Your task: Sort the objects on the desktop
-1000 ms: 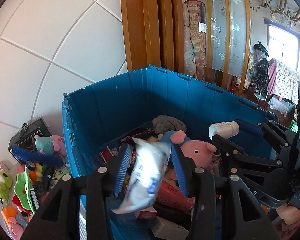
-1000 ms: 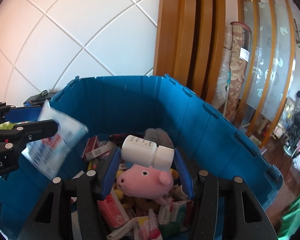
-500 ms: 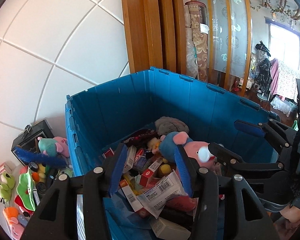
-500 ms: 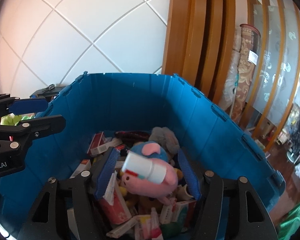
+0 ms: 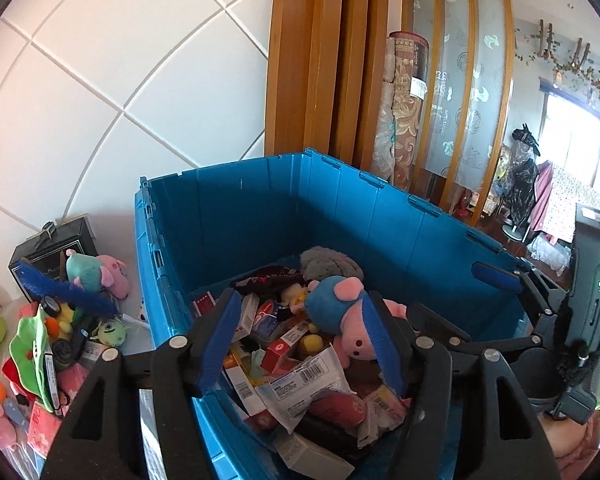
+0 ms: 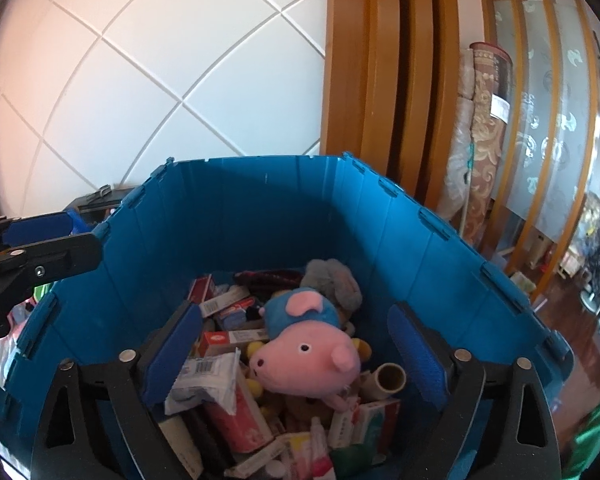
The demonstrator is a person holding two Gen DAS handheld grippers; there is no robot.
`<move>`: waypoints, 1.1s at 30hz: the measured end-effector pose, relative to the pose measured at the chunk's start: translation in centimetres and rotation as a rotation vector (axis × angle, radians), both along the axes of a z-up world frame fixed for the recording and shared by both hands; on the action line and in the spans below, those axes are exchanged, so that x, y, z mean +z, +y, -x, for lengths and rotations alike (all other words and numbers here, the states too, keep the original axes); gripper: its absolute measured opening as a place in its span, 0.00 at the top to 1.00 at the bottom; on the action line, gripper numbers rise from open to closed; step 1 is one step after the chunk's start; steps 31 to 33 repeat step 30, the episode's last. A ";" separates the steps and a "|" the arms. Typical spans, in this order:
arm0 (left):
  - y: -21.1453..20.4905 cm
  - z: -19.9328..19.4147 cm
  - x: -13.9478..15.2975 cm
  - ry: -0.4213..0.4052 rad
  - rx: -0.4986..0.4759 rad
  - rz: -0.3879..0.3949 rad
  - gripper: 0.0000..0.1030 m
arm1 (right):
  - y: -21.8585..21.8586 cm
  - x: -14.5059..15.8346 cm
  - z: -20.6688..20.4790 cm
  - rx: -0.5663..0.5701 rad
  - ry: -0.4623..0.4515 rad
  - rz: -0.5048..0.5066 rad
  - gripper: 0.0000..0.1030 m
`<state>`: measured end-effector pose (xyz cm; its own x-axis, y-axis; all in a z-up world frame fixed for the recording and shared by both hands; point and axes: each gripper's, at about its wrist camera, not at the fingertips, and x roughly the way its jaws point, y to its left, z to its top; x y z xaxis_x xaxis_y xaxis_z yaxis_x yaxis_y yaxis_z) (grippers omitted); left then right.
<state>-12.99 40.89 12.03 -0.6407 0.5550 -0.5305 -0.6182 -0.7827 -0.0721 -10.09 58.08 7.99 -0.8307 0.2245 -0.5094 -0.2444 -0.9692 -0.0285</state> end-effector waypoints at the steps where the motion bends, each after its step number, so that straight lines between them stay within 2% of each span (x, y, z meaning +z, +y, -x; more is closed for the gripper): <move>1: -0.1 -0.4 0.2 0.019 0.009 0.005 0.35 | 0.1 0.1 -0.2 -0.002 0.005 0.010 0.00; 3: -0.3 -1.3 0.6 0.067 0.047 0.020 0.25 | 0.1 -0.1 -0.2 -0.015 -0.022 0.009 0.00; 4: -0.4 -1.7 0.7 0.088 0.067 0.021 0.23 | -0.1 -0.2 -0.3 -0.023 -0.032 0.002 0.00; 6: -0.6 -2.1 0.9 0.103 0.102 0.015 0.23 | -0.4 -0.1 -0.8 -0.029 -0.036 -0.013 0.00; 10: -0.6 -2.0 0.6 0.074 0.137 0.039 0.22 | -0.7 0.4 -1.8 -0.040 -0.025 -0.032 0.00; 16: -1.3 -2.4 0.2 0.032 0.128 0.018 0.22 | -0.9 0.7 -2.7 -0.053 -0.030 -0.039 0.00; 25: -1.3 -3.7 0.4 0.065 0.133 0.036 0.22 | -1.2 0.4 -3.1 -0.038 -0.046 -0.036 0.00; 33: -1.2 -3.9 0.4 0.059 0.132 0.033 0.22 | -0.9 0.2 -3.3 -0.045 -0.051 -0.032 0.00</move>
